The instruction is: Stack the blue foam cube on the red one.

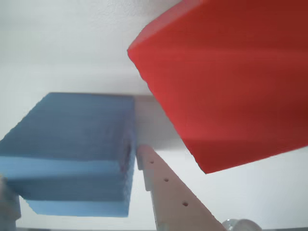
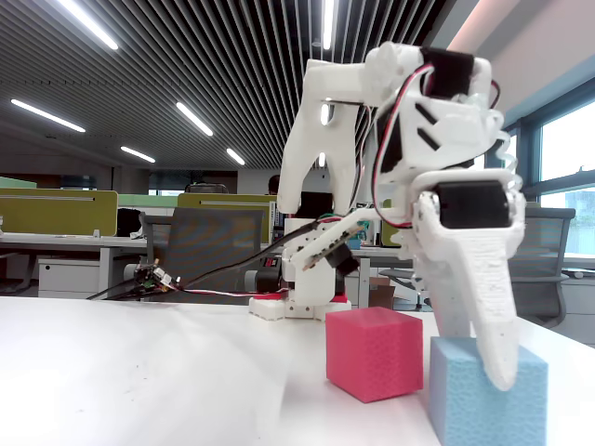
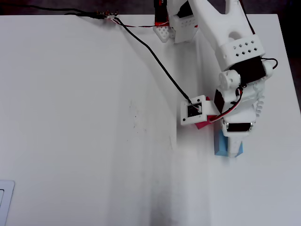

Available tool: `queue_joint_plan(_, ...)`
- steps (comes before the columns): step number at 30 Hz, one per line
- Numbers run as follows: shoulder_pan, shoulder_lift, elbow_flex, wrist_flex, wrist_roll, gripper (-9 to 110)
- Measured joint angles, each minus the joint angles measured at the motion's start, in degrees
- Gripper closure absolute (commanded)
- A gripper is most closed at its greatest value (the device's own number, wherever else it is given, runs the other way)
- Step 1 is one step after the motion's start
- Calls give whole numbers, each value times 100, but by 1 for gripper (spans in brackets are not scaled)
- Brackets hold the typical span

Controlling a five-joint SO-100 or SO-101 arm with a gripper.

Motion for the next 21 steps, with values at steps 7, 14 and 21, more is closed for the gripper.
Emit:
queue_joint_plan(7, 53, -35, 0, -105, 44, 78)
queue_joint_plan(14, 62, -35, 0, -97, 79, 79)
queue_joint_plan(21, 70, 202, -185, 0, 97, 79)
